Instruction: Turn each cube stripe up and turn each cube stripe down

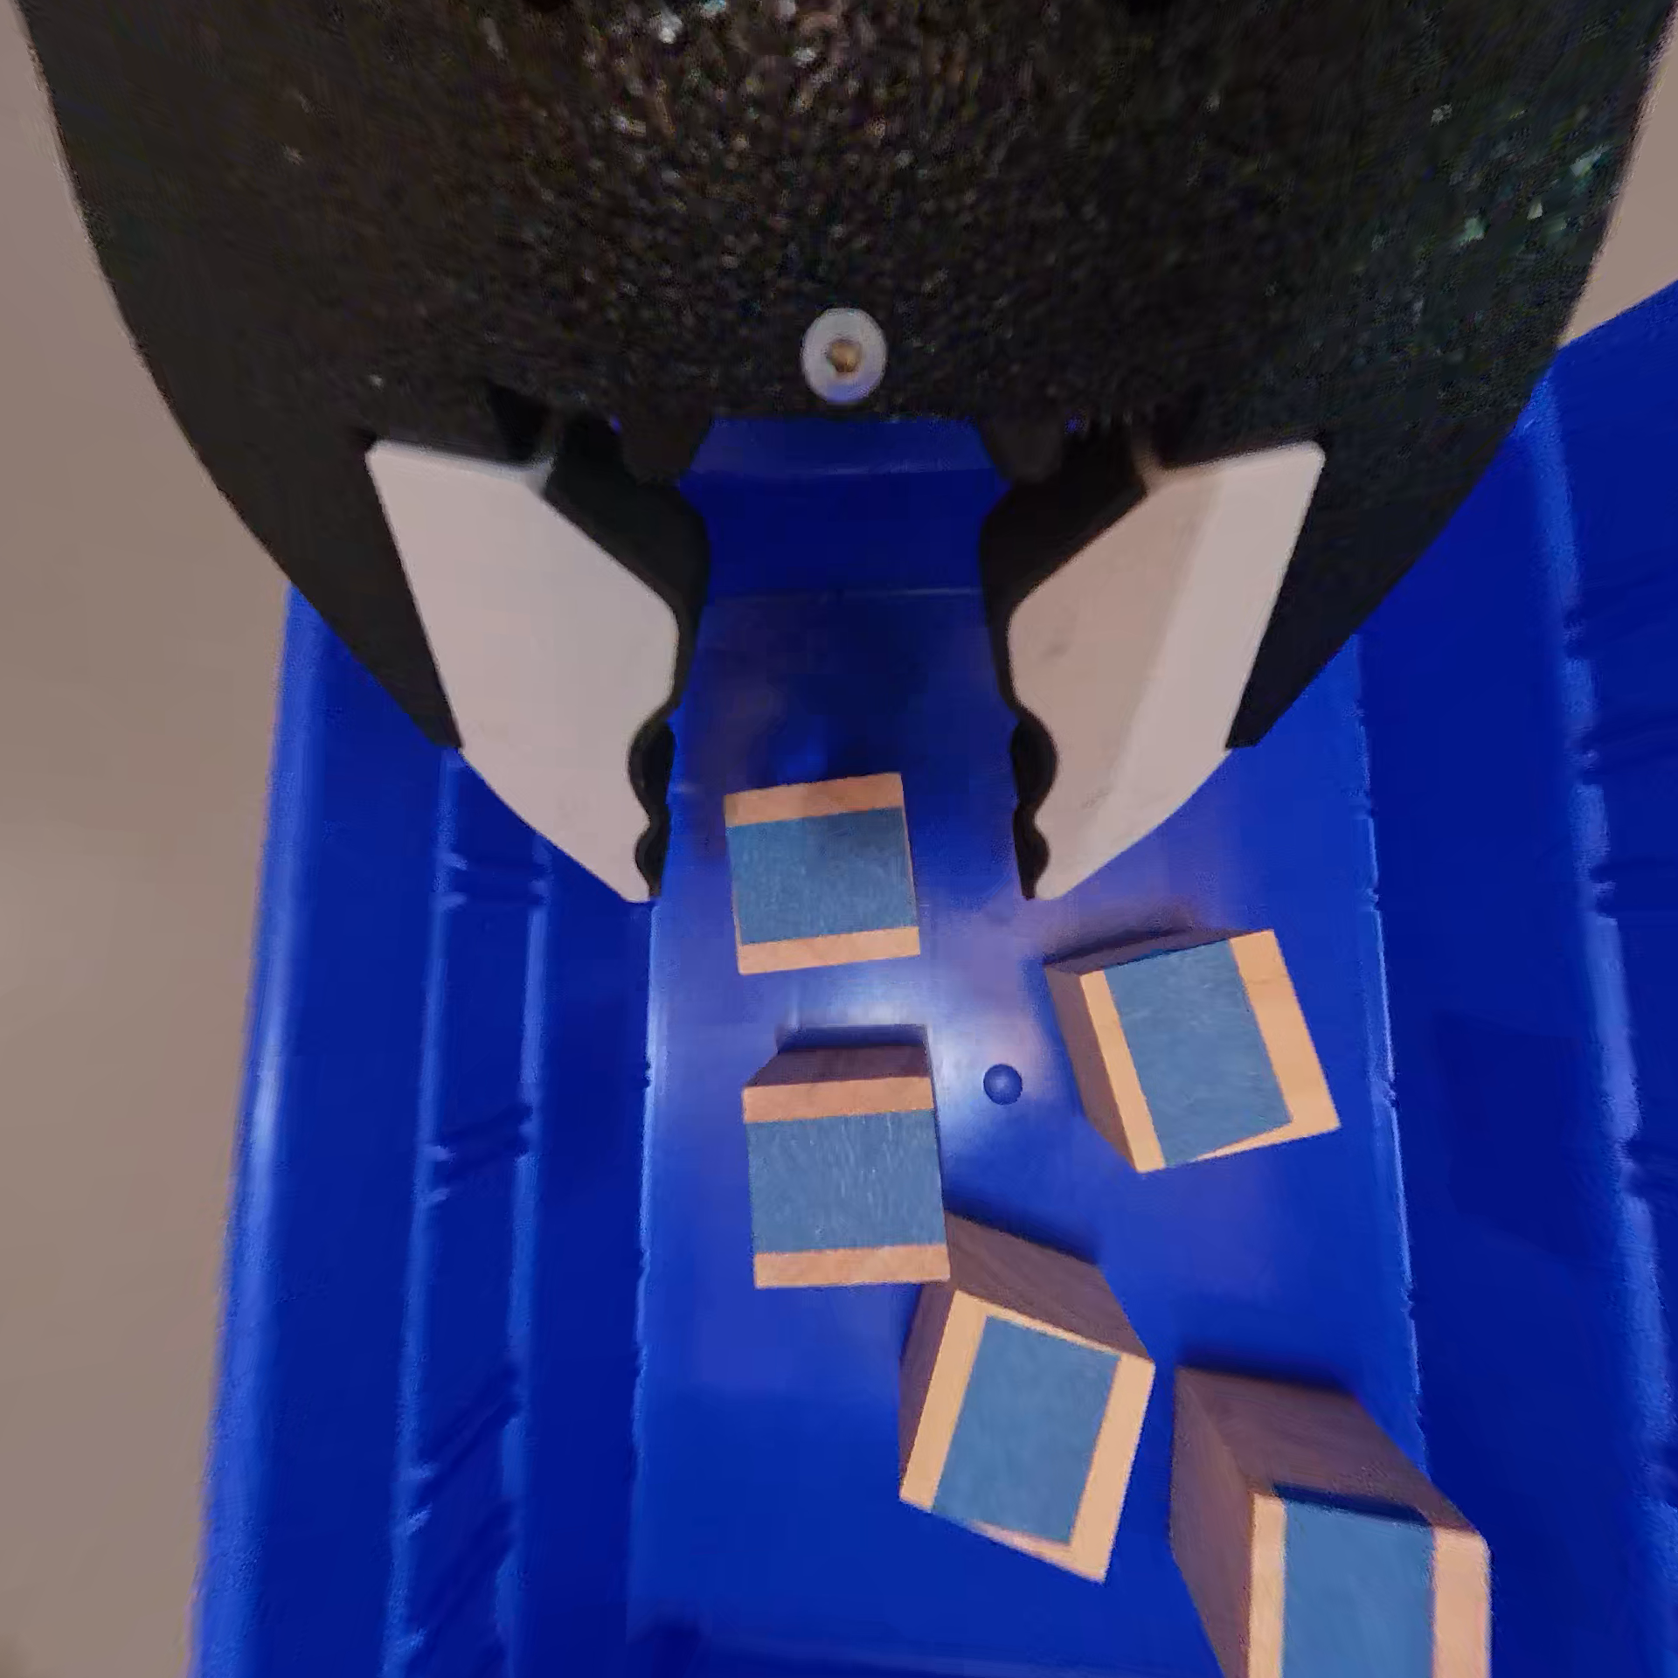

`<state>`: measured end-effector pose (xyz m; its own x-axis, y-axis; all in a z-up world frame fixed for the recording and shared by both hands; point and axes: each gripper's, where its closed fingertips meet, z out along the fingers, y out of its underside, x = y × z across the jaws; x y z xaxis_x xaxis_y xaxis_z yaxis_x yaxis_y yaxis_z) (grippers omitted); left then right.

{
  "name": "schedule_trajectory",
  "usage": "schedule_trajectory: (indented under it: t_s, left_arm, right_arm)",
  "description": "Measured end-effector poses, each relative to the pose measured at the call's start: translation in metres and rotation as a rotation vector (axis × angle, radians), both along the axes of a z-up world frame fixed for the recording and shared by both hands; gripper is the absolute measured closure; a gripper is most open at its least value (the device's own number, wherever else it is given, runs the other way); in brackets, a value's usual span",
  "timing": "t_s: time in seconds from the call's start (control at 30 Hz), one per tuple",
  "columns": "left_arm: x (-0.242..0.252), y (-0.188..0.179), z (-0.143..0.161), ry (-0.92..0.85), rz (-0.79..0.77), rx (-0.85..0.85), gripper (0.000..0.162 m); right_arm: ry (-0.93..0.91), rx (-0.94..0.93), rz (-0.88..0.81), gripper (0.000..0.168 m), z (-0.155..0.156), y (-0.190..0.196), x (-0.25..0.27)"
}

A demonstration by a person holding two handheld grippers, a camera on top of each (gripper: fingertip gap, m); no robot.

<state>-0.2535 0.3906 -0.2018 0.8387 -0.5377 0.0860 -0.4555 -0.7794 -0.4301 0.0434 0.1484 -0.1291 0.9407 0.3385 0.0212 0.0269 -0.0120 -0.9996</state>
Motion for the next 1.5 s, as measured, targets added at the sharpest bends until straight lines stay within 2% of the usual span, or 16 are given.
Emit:
schedule_trajectory:
  t_s: [0.03, 0.2, 0.27, 0.3, 0.5, 0.6, 0.7, 0.83, 0.9, 0.97, 1.1, 1.23, 1.37, 1.5]
  left_arm:
    - [0.000, 0.001, -0.005, 0.016, 0.005, -0.013, 0.091]
    - [-0.004, -0.001, -0.025, 0.105, 0.013, -0.068, 0.094]
    - [-0.004, -0.004, -0.031, 0.123, -0.001, -0.085, 0.104]
    - [-0.004, -0.005, -0.032, 0.119, -0.008, -0.088, 0.116]
    - [-0.006, -0.002, -0.030, 0.069, -0.021, -0.056, 0.117]
    - [-0.008, 0.005, -0.006, -0.043, 0.006, 0.029, 0.117]
    - [0.010, -0.001, 0.054, -0.335, -0.039, 0.121, 0.117]
    - [0.050, -0.043, 0.154, -0.792, -0.211, 0.188, 0.117]
    - [0.073, -0.077, 0.186, -0.956, -0.347, 0.162, 0.118]
    - [0.098, -0.110, 0.205, -1.082, -0.470, 0.118, 0.118]
    - [0.155, -0.175, 0.212, -1.260, -0.700, 0.000, 0.118]
    - [0.208, -0.226, 0.195, -1.382, -0.857, -0.188, 0.118]
    - [0.239, -0.262, 0.185, -1.488, -0.942, -0.374, 0.118]
    - [0.256, -0.284, 0.170, -1.467, -0.982, -0.452, 0.118]
  right_arm:
    - [-0.007, -0.001, -0.002, 0.077, -0.001, 0.000, 0.000]
    - [-0.034, -0.002, 0.006, 0.076, -0.002, -0.001, -0.004]
    - [-0.042, 0.000, 0.014, 0.076, -0.002, -0.002, -0.006]
    - [-0.041, 0.001, 0.012, 0.076, -0.002, -0.001, -0.006]
    - [-0.057, -0.004, 0.035, 0.076, -0.005, -0.001, -0.013]
    - [-0.072, 0.011, 0.045, 0.075, -0.003, -0.003, -0.016]
    - [-0.082, 0.029, 0.057, 0.074, 0.000, -0.003, -0.021]
    - [-0.166, 0.066, 0.058, 0.072, 0.007, -0.002, -0.028]
    - [-0.240, 0.125, 0.045, 0.073, 0.022, -0.001, -0.031]
    - [-0.311, 0.195, 0.038, 0.074, 0.043, -0.003, -0.036]
    - [-0.441, 0.319, 0.109, 0.075, 0.083, -0.011, -0.059]
    - [-0.506, 0.383, 0.120, 0.075, 0.107, -0.014, -0.064]
    - [-0.532, 0.376, 0.134, 0.079, 0.108, -0.017, -0.055]
    - [-0.582, 0.367, 0.177, 0.089, 0.104, -0.026, -0.052]
